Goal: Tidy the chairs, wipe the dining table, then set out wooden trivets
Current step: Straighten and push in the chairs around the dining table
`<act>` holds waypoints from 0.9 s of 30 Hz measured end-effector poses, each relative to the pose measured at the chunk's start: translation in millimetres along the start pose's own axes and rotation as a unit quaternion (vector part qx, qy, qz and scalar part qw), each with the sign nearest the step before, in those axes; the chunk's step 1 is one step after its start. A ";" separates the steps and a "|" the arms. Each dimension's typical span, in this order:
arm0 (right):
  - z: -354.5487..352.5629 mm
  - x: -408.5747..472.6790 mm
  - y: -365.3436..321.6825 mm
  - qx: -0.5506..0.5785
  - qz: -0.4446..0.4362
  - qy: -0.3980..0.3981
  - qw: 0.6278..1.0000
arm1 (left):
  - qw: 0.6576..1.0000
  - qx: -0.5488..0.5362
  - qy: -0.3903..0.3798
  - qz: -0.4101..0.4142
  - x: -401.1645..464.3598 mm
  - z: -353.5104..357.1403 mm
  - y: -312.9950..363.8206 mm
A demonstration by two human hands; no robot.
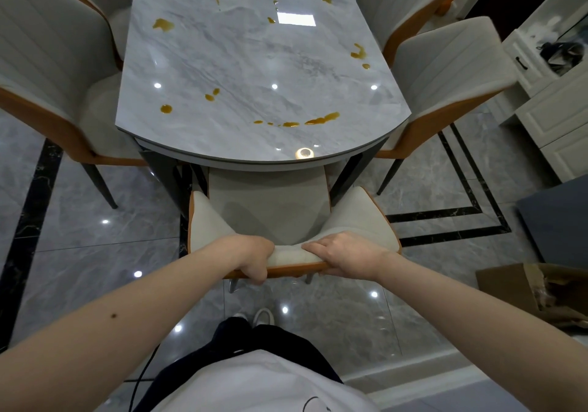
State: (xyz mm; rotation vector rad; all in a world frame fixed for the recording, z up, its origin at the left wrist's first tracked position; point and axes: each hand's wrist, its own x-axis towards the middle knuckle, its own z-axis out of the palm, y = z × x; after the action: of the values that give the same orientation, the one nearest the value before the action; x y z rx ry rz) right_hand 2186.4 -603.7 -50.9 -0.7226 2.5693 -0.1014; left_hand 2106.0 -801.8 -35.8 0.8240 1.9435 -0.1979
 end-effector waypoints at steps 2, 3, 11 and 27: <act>-1.6 0.4 1.8 -0.007 -0.003 0.001 1.000 | 1.000 0.006 -0.005 0.002 1.8 -1.1 0.2; -1.9 0.2 2.1 -0.011 -0.004 0.001 1.000 | 1.000 0.010 -0.008 0.002 2.7 -1.9 0.7; -13.1 -13.5 12.2 -0.008 -0.003 -0.007 1.000 | 0.996 0.068 -0.048 0.037 10.7 -29.1 13.6; -44.8 -171.3 239.4 0.041 0.234 0.136 0.962 | 0.984 -0.017 0.117 0.134 114.2 -193.0 214.4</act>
State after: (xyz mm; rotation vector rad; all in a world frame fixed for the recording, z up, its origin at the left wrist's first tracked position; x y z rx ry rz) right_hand 2181.2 -313.3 14.4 -0.0575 2.9021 -0.1624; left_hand 2065.7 -497.6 10.0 1.1167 2.0202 0.0989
